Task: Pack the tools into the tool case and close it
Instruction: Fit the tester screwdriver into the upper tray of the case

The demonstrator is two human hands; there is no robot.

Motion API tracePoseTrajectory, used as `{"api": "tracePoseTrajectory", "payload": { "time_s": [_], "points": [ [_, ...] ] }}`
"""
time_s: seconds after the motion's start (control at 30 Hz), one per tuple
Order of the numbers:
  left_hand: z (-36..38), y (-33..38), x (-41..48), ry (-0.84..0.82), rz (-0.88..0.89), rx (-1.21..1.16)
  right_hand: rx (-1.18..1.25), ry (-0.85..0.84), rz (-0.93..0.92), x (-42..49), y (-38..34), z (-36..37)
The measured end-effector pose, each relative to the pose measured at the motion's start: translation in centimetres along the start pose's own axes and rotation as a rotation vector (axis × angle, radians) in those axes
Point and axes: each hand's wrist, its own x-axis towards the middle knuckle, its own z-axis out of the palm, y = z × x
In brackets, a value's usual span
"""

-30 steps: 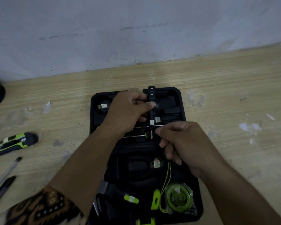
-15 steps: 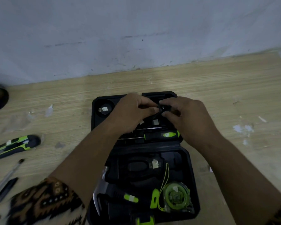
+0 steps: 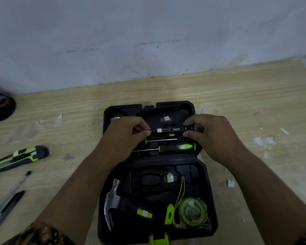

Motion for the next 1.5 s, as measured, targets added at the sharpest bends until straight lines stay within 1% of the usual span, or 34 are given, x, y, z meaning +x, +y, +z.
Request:
{"api": "tracePoseTrajectory", "payload": {
  "time_s": [0.2, 0.3, 0.43, 0.6, 0.7, 0.83, 0.9, 1.0, 1.13, 1.4, 1.5],
  "points": [
    [0.5, -0.4, -0.3, 0.068, 0.021, 0.181, 0.005, -0.011, 0.011, 0.1, 0.1, 0.3],
    [0.7, -0.4, -0.2, 0.096, 0.036, 0.213, 0.026, -0.012, 0.023, 0.1, 0.0, 0.3],
    [0.8, -0.3, 0.1, 0.087, 0.001, 0.240, 0.079, -0.016, 0.074, 0.0, -0.1, 0.1],
    [0.6, 0.2, 0.6, 0.060, -0.072, 0.246, 0.198, 0.017, 0.193, 0.4, -0.4, -0.2],
    [0.5, 1.0, 1.0, 0.037, -0.120, 0.245, 0.308, 0.000, 0.303, 0.8, -0.6, -0.2],
    [0.5, 2.2, 2.1, -0.011, -0.195, 0.314, 0.461, -0.055, 0.456, 1.4, -0.8, -0.8],
    [0.3, 2.4, 2.9, -0.065, -0.245, 0.329, 0.525, -0.095, 0.529, 1.7, -0.9, -1.1],
    [-0.1, 2.3, 4.2, -0.161, -0.307, 0.351, 0.546, -0.153, 0.623, 2.1, -1.0, -1.4],
    [0.0, 2.4, 4.8, -0.184, -0.290, 0.344, 0.487, -0.155, 0.635, 2.2, -1.2, -1.2],
    [0.4, 2.3, 4.6, -0.153, -0.267, 0.331, 0.503, -0.156, 0.621, 1.7, -1.6, -1.3],
    [0.5, 2.4, 4.1, -0.132, -0.262, 0.314, 0.465, -0.119, 0.604, 1.5, -1.7, -1.1]
  ]
}}
